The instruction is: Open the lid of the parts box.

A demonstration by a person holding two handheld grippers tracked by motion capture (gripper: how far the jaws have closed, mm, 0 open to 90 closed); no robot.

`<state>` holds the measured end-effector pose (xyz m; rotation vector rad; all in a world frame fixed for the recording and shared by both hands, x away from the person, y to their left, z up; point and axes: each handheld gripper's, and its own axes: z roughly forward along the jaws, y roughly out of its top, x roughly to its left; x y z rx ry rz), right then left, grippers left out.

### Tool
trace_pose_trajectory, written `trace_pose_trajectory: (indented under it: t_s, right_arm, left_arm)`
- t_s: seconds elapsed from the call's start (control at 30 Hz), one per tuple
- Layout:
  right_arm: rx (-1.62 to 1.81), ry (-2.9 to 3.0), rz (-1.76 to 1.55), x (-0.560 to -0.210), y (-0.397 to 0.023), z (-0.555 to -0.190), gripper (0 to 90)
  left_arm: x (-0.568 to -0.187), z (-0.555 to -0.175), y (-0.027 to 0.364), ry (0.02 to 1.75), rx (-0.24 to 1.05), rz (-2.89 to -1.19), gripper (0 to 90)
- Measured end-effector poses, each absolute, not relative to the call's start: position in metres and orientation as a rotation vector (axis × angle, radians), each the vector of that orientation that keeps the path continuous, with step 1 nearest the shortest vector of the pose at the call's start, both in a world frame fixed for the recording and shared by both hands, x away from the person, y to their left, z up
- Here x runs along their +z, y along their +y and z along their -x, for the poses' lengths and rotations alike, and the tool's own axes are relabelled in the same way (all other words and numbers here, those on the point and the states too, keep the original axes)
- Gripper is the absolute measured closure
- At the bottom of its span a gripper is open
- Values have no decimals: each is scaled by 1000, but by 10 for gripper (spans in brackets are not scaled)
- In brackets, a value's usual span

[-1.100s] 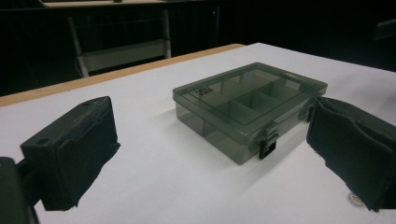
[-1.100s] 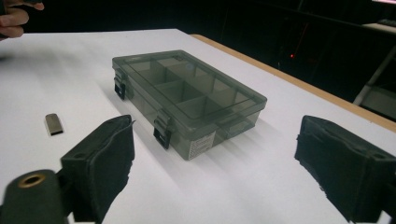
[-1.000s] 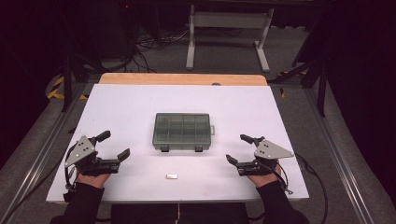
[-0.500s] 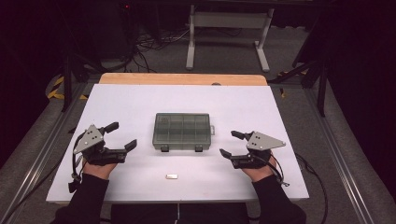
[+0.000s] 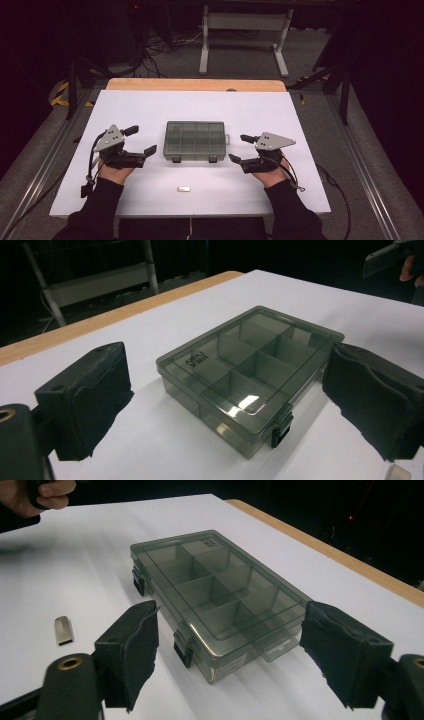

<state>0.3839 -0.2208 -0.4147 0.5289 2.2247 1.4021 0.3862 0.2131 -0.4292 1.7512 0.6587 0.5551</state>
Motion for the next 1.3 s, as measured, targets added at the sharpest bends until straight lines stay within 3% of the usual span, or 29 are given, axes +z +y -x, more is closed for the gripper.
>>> trace_pose_trajectory:
  t_s: [0.8, 1.3]
  right_arm:
    - [1257, 2407, -559, -420, -195, -406, 268]
    - [1196, 2472, -651, -438, -196, -415, 339]
  left_arm:
    - [-441, -411, 198, 659, 326, -1904, 119]
    - [-461, -419, 189, 726, 291, -2039, 278]
